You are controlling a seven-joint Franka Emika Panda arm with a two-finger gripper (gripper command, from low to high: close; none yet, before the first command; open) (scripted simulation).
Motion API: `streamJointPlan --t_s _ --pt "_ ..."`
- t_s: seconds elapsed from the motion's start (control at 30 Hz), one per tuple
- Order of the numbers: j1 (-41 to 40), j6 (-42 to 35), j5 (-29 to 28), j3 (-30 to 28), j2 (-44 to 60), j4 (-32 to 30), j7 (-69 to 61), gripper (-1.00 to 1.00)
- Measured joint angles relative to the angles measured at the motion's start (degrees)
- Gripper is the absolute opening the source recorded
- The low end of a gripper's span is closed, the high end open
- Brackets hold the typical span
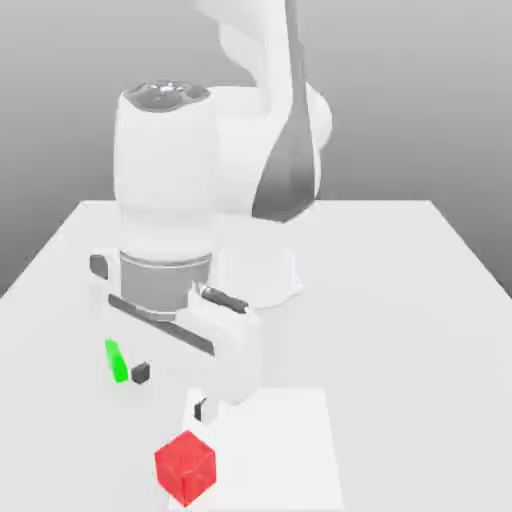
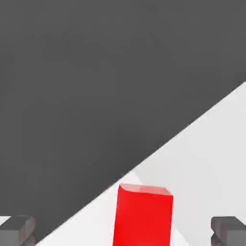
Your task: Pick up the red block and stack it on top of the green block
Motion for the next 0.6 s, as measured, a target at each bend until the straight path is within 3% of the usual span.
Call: streamJointPlan --t_s 0.17,0.2,0.43,0.6 --pt "0.5 8.0 -0.4 -0.9 10.3 1.0 1.4 0.0" --pt "0.7 9.1 -0.6 -1.1 11.8 1.2 1.6 -1.0" --pt "0.6 9.2 -0.7 -1.1 11.8 1.2 1.6 -1.0" --pt "-0.2 1.8 0.5 -0.2 2.8 -0.4 0.9 -1.0"
